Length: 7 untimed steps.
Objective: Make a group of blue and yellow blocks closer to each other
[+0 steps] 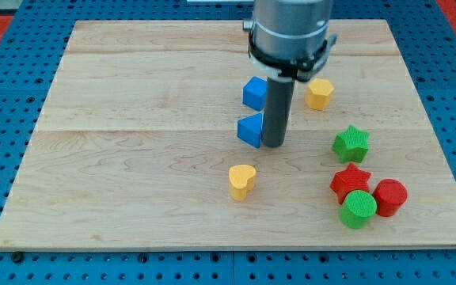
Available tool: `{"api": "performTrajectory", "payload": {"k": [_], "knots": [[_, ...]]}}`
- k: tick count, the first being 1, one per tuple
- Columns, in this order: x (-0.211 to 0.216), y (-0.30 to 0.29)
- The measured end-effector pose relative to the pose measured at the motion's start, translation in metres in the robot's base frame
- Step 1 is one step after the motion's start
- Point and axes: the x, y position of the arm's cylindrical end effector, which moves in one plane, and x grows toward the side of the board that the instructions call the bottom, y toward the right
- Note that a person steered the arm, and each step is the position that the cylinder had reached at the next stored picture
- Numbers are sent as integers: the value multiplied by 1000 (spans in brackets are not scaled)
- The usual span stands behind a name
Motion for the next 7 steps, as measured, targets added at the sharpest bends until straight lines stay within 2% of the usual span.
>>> {"api": "performTrajectory", "payload": {"k": [1, 2, 4, 6, 7], "knots": [[4, -18], [-15, -40], [-81, -45], [-22, -35], [-37, 37]]}}
